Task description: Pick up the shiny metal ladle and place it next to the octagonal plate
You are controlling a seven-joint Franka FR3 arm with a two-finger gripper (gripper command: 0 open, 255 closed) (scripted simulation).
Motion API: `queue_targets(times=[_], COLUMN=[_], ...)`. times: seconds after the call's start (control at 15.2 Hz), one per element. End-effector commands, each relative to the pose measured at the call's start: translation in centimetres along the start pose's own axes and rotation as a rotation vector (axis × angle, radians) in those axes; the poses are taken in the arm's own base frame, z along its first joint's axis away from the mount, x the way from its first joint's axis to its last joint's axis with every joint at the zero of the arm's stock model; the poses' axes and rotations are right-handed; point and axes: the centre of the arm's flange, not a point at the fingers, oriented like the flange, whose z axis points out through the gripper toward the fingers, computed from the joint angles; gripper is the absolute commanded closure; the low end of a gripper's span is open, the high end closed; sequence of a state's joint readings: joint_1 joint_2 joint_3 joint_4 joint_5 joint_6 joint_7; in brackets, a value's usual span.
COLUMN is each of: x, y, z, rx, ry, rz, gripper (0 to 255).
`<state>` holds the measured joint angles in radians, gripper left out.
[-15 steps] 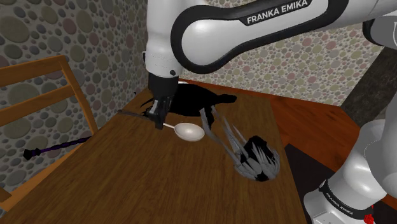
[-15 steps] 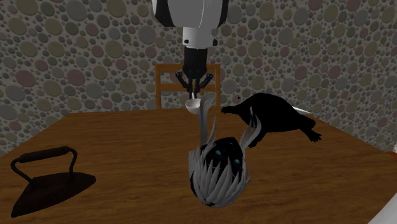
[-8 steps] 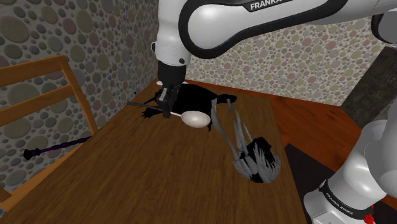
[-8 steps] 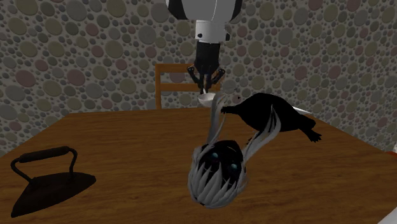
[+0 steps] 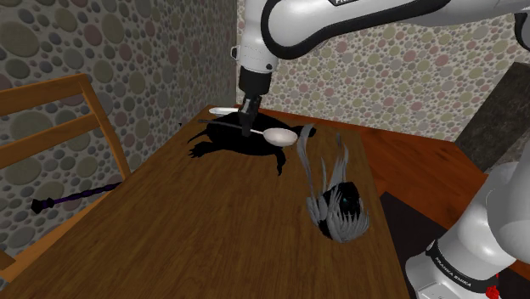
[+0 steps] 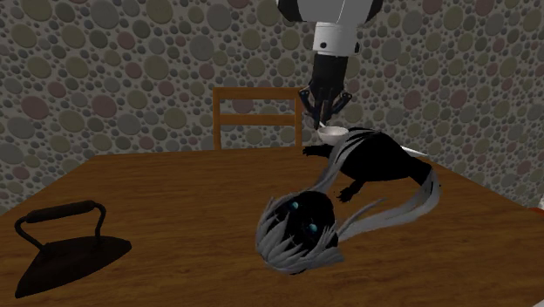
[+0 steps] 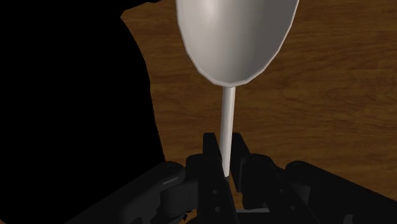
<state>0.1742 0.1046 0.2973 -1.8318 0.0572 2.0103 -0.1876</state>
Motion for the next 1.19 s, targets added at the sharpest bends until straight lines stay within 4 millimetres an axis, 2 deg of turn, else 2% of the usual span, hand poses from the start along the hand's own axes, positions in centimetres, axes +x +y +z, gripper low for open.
queue_targets(times=[0.0,1.12], x=[-0.7,-6.0], y=[2.7,24.4], z=[0.1,-2.0], rx=[0.001,0.001], ry=[0.0,0.0], rz=[-0.001,-0.001], gripper=[255,255])
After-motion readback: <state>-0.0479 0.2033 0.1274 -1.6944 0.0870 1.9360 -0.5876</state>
